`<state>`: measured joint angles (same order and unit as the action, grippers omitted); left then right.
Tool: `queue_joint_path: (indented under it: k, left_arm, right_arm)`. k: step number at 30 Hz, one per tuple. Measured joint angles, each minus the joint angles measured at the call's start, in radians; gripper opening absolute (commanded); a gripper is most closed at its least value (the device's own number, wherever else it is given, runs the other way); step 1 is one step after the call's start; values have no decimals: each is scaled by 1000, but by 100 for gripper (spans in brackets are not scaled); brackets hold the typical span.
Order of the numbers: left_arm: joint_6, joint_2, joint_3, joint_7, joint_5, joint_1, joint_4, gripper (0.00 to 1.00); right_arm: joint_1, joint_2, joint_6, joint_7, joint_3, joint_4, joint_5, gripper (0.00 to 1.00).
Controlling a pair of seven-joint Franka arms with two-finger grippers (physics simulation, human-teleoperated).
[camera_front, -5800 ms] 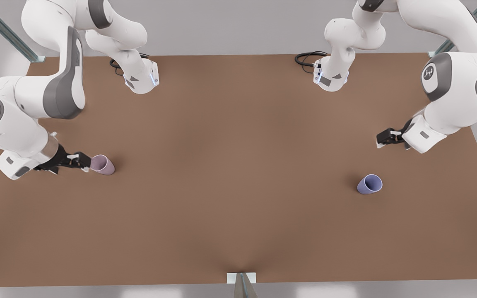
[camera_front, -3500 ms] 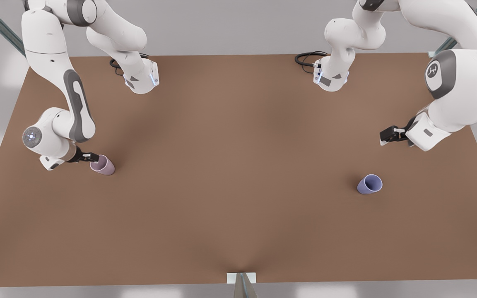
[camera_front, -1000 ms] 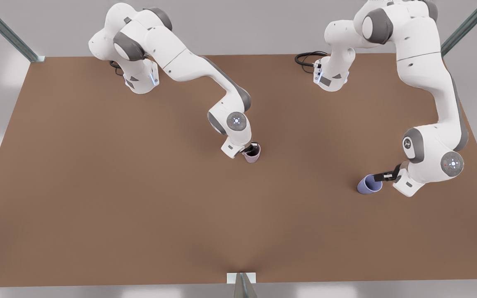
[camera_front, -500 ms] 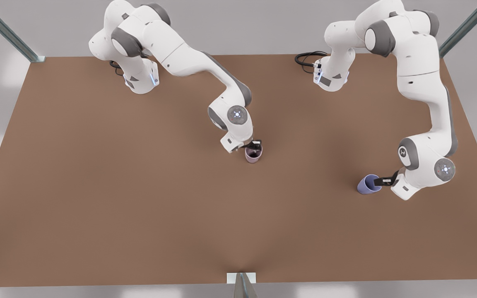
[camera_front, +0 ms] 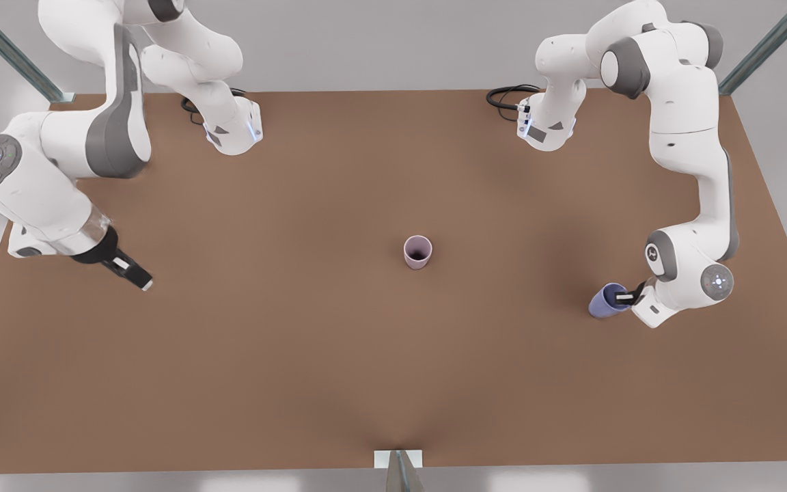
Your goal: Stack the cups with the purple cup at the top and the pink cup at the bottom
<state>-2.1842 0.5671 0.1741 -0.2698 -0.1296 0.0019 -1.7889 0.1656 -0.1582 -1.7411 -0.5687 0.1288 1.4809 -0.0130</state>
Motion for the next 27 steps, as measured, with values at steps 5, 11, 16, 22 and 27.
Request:
queue_joint_path:
  k: [5, 11, 16, 22, 27]
  left_arm:
    - [12, -11, -13, -10, -12, -1, 1, 21]
    - [111, -146, -39, 31, -11, -182, 78, 21]
    - [275, -141, -42, 163, -12, -385, 231, 21]
    - [396, -111, -47, 378, -34, -594, 307, 21]
    - [488, -94, -101, 565, -115, -633, 367, 21]
  right_arm:
    - [16, 13, 99, 150, -47, -19, -44, 100]
    - [-7, -9, 152, 284, -41, -24, -63, 100]
    - [4, -25, 171, 366, -42, -25, -60, 100]
    - [-2, -45, 180, 438, -41, -27, -60, 100]
    - [-12, -58, 182, 482, -37, -26, -57, 100]
